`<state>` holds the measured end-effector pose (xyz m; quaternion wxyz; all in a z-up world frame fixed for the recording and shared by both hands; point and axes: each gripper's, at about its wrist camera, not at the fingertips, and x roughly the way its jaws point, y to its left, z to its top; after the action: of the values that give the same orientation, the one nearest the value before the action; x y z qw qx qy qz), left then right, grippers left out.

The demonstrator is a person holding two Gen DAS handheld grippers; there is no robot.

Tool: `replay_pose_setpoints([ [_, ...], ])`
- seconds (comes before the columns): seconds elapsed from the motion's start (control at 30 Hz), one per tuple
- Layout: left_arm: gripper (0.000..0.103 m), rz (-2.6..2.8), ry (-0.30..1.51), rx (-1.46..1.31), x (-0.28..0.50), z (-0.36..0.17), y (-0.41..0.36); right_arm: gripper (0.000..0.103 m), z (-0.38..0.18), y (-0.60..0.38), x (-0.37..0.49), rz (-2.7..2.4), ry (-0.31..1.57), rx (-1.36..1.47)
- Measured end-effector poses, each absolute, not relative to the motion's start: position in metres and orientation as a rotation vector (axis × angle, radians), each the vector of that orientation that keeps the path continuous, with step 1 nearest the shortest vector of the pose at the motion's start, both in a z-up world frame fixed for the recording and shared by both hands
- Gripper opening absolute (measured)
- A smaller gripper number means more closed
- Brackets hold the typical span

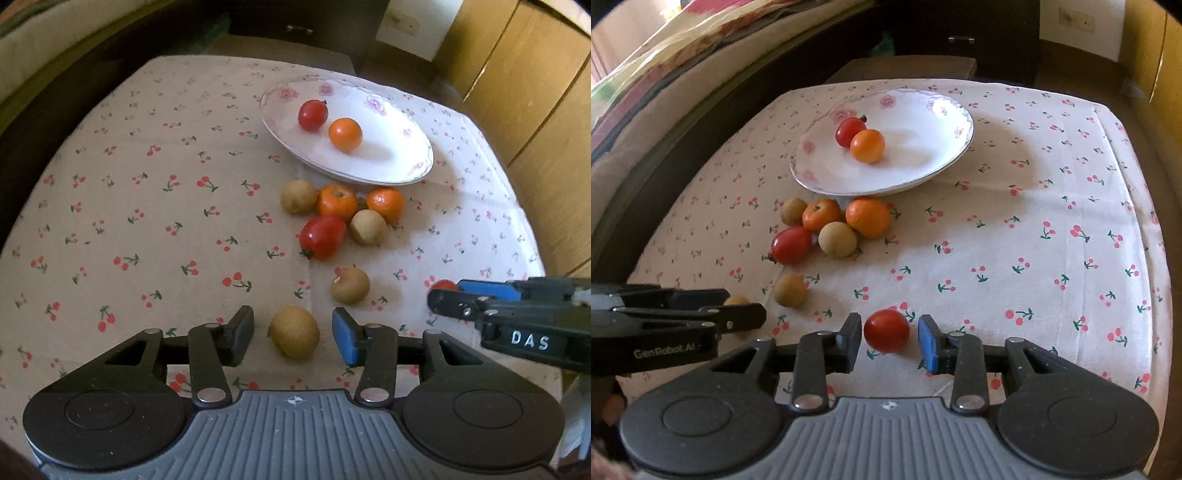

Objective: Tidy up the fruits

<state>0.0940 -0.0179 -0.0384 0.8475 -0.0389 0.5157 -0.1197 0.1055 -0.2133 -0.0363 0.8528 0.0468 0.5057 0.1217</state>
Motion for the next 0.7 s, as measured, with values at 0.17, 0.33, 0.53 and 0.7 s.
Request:
replay_pose_setpoints([
  [0.17,0.058,-0.250,1.086,-0.072,0.093,-0.039,-0.021,0.040,-0.042,-0.201,0.105,0.272,1.071,0.058],
  [0.33,0.054,-0.236,1.078,-0.073,0.093,-0.040,-0.021,0.040,-0.042,-0.197,0.108,0.273,1.062,0.045],
  [0.53,0.048,-0.231,1.071,-0.048,0.092,-0.040,-0.025,0.040,-0.042,-0.199,0.116,0.259,1.060,0.054],
  [0.7,0.044,-0.236,1.062,-0.022,0.089,-0.040,-0.028,0.040,-0.042,-0.191,0.114,0.269,1.059,0.031],
])
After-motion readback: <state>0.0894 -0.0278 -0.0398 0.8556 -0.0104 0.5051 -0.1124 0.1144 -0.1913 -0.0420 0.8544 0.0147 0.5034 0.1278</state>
